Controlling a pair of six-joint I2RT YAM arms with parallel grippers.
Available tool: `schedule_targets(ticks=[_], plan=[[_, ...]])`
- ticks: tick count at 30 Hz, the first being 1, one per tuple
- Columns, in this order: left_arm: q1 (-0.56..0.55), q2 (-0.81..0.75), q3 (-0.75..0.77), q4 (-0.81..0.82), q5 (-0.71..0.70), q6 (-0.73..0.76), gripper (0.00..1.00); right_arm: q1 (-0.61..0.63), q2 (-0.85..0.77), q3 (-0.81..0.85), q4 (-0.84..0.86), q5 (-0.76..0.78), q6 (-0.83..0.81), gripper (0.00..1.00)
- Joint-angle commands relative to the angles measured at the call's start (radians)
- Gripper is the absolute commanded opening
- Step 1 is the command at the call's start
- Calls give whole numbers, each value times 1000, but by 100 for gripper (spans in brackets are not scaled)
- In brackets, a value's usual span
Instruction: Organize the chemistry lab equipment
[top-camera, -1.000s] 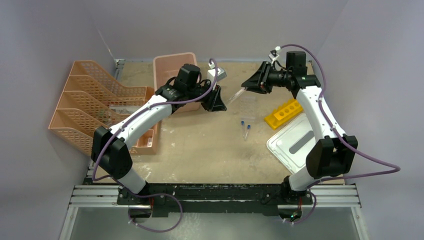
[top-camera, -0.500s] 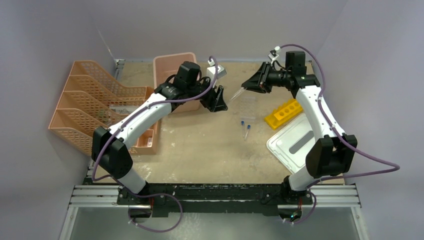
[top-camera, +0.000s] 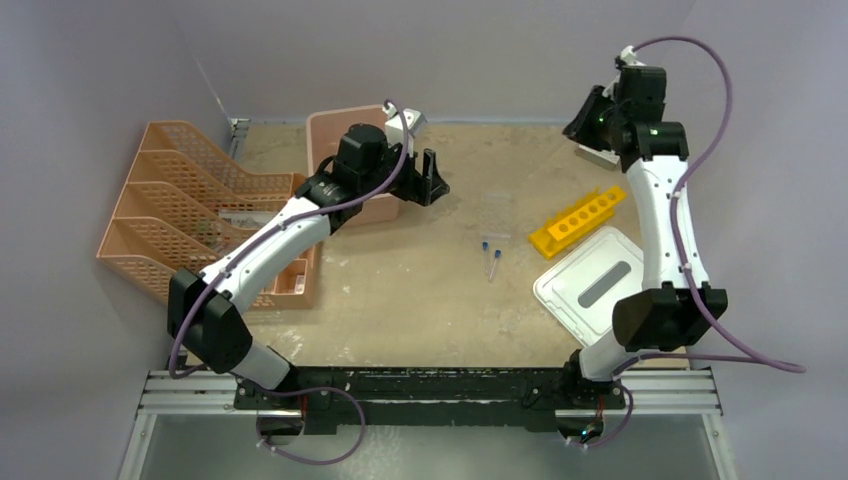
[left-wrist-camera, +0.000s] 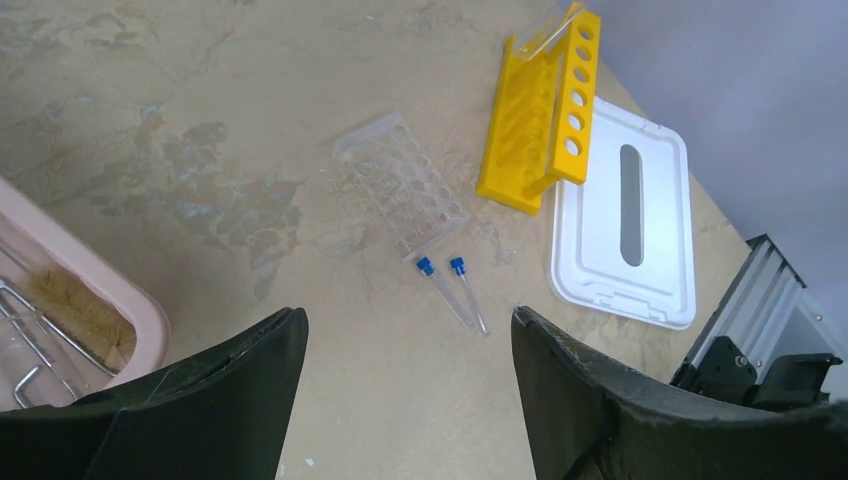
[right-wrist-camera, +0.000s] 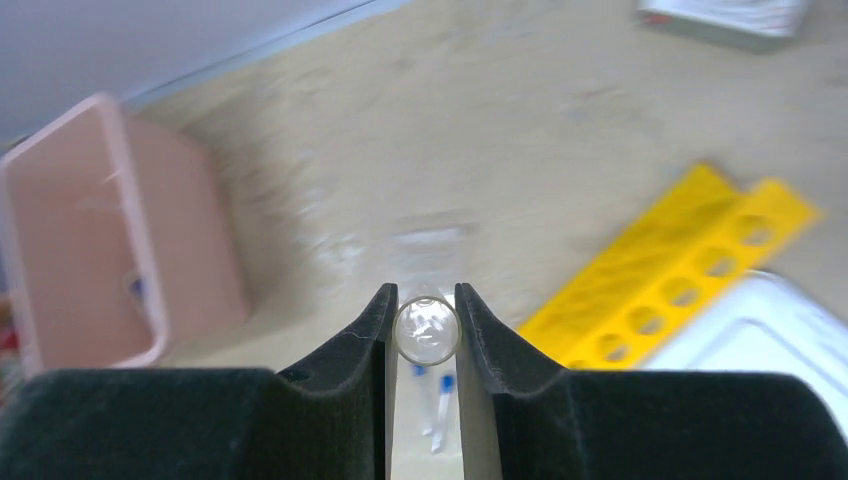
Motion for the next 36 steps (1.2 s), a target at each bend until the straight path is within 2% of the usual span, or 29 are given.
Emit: schedule_targets(ticks=[1, 8, 14, 17, 20, 24, 36], plan=[[5, -69, -69, 106, -41, -127, 73, -75, 16, -2, 0, 309, -91, 19], [7, -118, -124, 5, -103, -109, 72, -151, 21, -49, 68, 530, -85, 18], [7, -199, -217, -22, -161, -56, 72, -188, 11, -95, 123, 634, -102, 18], [7, -213, -234, -36, -163, -50, 72, -196, 23, -130, 159, 609, -94, 18], [6, -221, -241, -34, -148, -49, 72, -218, 23, -176, 214, 521, -52, 18], [5, -221, -218, -39, -119, -33, 72, -221, 22, -218, 290, 536, -37, 18], [7, -195, -195, -25, -97, -36, 72, -231, 87, -214, 261, 529, -46, 18]])
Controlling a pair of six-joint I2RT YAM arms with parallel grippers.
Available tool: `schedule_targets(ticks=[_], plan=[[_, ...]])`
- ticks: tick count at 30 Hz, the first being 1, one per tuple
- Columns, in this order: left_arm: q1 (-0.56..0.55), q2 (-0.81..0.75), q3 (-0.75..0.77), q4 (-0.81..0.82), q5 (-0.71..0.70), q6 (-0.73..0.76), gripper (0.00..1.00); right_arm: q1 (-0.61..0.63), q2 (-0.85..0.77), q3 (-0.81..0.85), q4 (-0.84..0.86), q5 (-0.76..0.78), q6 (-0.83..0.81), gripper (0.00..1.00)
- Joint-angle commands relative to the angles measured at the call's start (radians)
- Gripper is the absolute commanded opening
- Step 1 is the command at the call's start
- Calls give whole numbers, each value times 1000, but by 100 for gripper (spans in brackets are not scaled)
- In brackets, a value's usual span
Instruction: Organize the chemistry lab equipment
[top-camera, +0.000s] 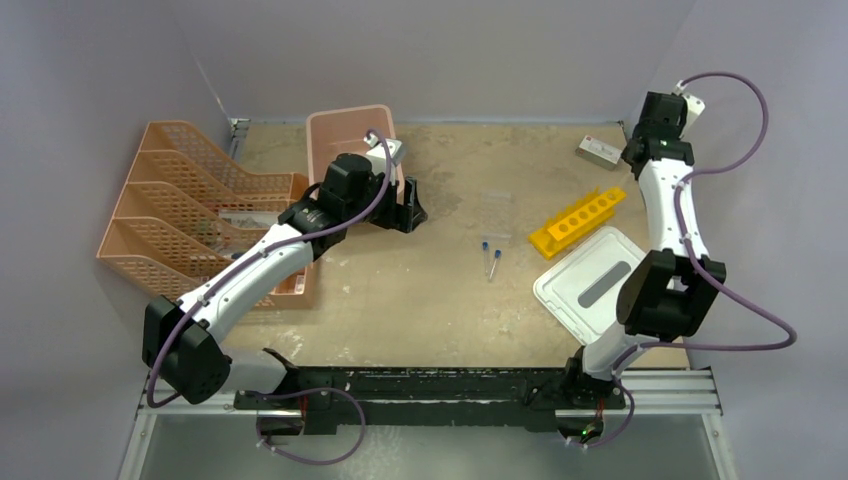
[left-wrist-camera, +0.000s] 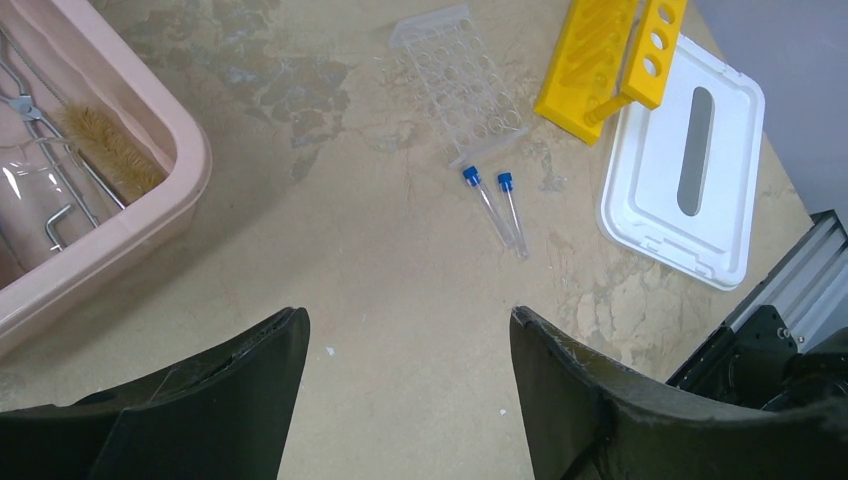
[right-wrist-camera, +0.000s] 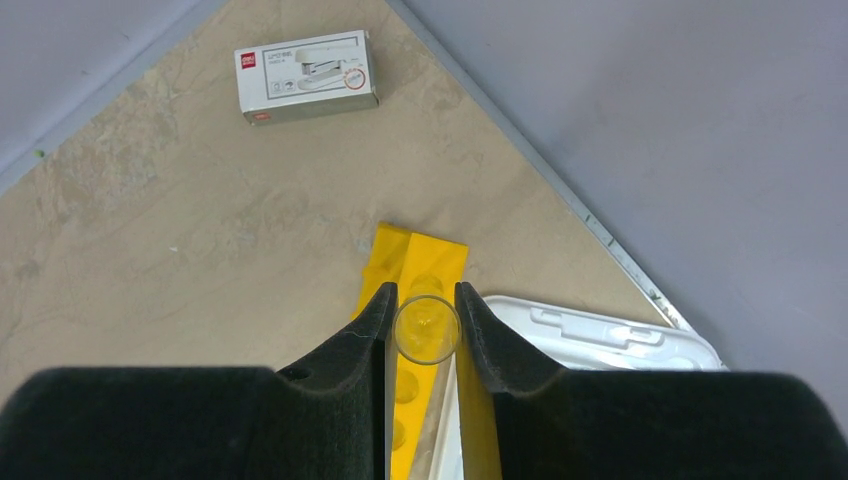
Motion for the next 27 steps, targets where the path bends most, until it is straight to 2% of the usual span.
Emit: schedule_targets(ticks=[1, 8, 17, 21, 27], plan=[[6, -4, 45, 34, 21, 20, 72, -9, 13, 4, 37, -3, 1, 18], [5, -1, 37, 28, -13, 18, 72, -18, 69, -2, 77, -57, -3, 18], [7, 42, 92, 7, -51, 44, 72, -21, 161, 50, 163, -220, -33, 18], [5, 61, 113, 6, -67, 48, 72, -21, 199, 77, 155, -207, -42, 18], [7, 68, 103, 24, -67, 43, 72, -20, 208, 59, 196, -78, -95, 18]])
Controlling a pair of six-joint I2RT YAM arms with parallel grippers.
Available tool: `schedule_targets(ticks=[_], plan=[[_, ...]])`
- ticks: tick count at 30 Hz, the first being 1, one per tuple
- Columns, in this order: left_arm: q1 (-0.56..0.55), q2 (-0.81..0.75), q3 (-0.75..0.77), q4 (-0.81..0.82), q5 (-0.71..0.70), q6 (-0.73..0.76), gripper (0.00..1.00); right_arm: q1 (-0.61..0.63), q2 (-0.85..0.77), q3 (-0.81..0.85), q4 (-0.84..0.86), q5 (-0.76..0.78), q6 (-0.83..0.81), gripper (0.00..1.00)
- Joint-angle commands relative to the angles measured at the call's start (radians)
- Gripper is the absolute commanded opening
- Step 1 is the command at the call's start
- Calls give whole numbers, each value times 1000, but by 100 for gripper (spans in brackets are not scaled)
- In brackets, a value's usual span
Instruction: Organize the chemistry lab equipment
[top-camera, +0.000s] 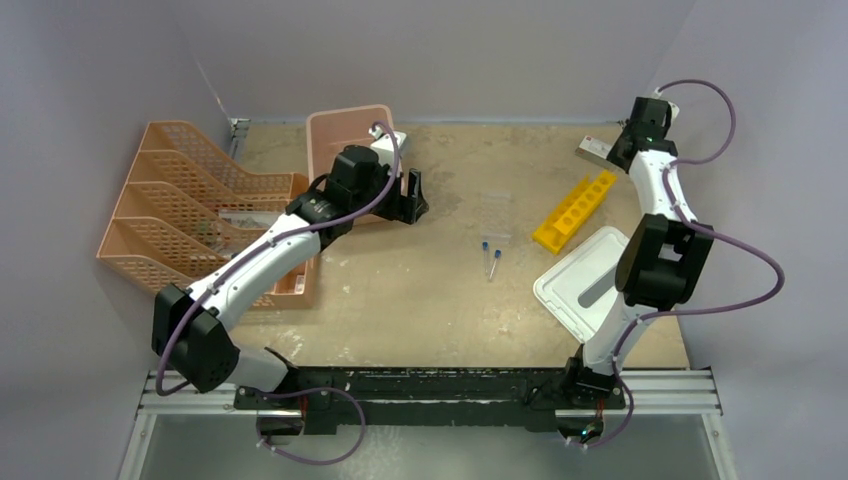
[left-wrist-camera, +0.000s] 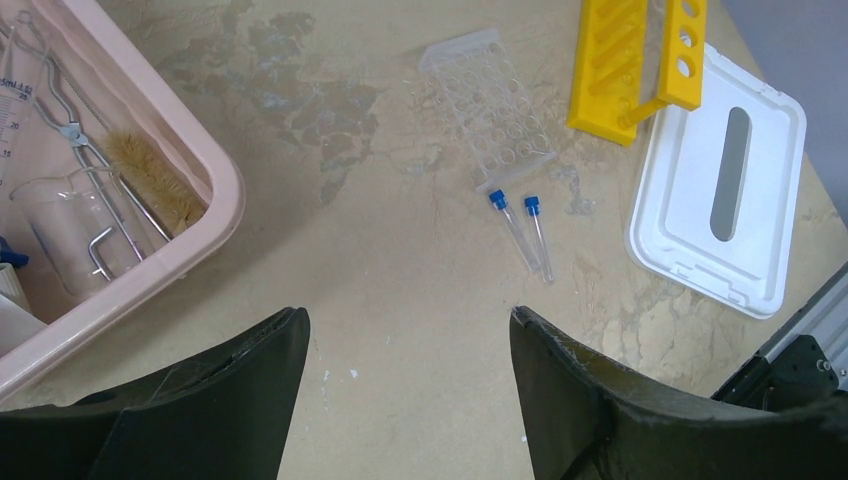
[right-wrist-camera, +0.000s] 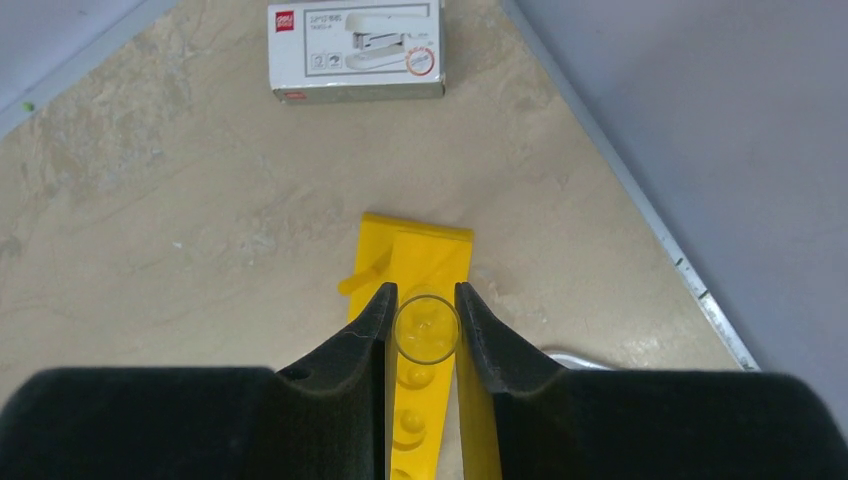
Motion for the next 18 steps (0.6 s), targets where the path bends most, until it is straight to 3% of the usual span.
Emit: schedule_targets(ticks=[1, 18], plan=[[6, 7, 38, 32, -15, 18, 72, 1, -9, 24, 75, 88, -66, 19], [6, 41, 53, 42, -11, 31, 72, 35, 72, 90, 24, 97, -122, 25]])
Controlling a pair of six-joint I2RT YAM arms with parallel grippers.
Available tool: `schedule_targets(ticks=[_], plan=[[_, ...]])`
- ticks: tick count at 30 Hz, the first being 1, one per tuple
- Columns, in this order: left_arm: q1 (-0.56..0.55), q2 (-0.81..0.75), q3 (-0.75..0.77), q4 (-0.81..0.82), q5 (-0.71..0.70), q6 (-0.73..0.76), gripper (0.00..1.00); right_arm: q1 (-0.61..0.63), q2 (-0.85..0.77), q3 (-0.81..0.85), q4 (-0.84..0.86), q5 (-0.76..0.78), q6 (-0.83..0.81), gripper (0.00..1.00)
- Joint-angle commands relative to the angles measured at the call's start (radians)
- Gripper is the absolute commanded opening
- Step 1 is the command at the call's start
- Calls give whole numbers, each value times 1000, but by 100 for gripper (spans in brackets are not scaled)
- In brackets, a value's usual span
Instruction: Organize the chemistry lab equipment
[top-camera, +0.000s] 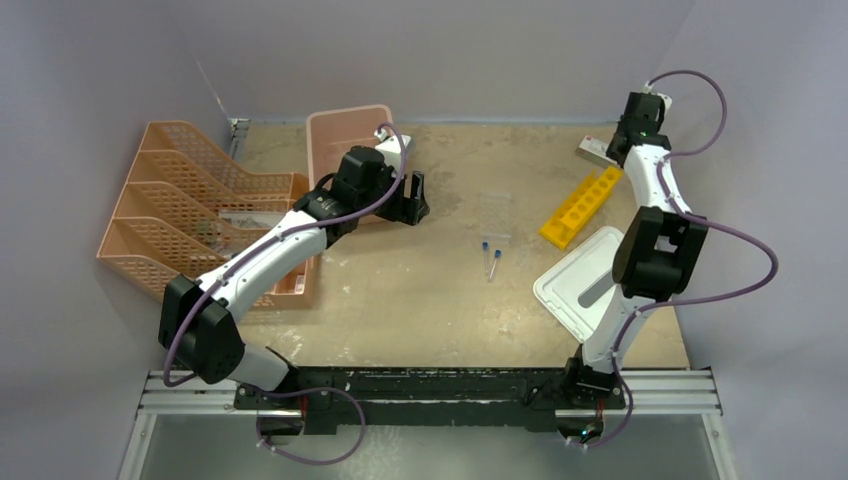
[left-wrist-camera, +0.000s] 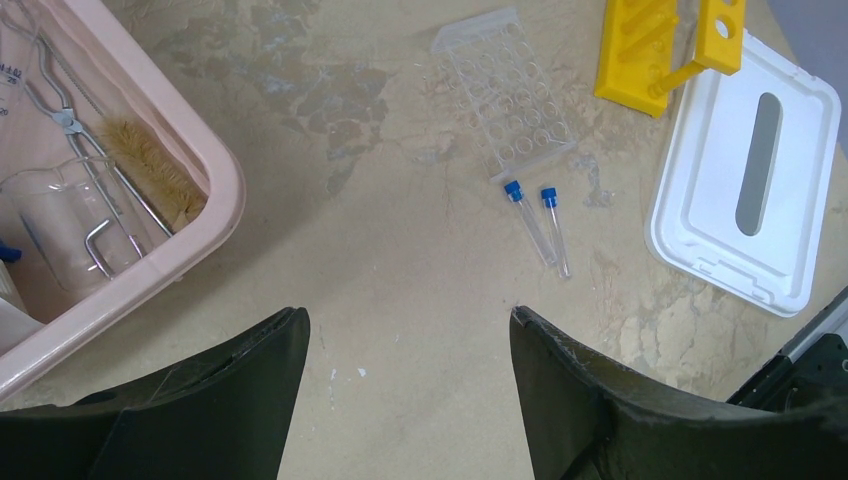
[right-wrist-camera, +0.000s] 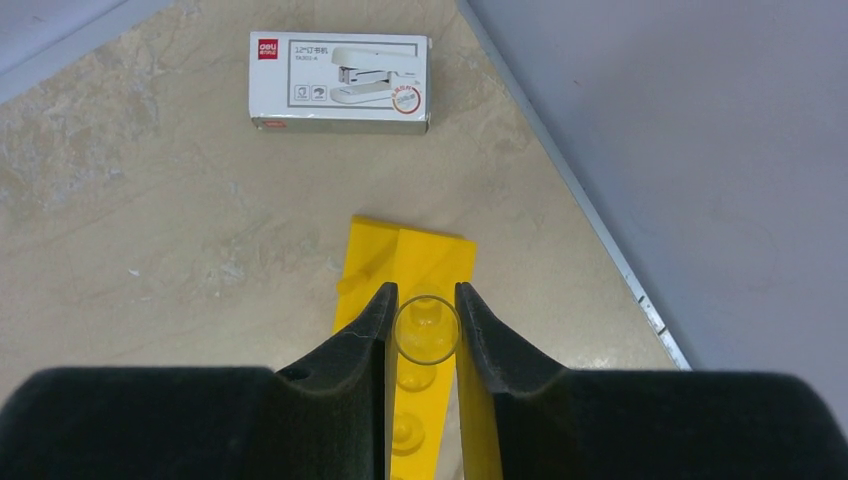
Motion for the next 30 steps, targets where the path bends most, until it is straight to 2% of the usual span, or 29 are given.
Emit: schedule_targets(ticks=[1, 5, 11, 15, 19, 24, 30], plan=[[6, -5, 48, 41, -3, 18, 72, 12, 3, 18, 6, 18, -23, 26], [6, -6, 49, 39, -3, 18, 72, 17, -12, 9, 7, -2, -21, 34], [6, -6, 52, 38, -7, 19, 73, 19, -65, 7, 0, 13, 4, 57], [7, -11, 54, 32, -19, 16, 73, 19, -113, 24, -20, 38, 20, 66], [6, -15, 55, 28, -51, 3, 73, 19, -160, 44, -45, 42, 20, 69], [6, -14, 58, 21, -103, -15, 73, 26, -244, 32, -61, 13, 22, 69], [6, -17, 57, 27, -128, -39, 73, 148, -327, 18, -100, 63, -16, 68]])
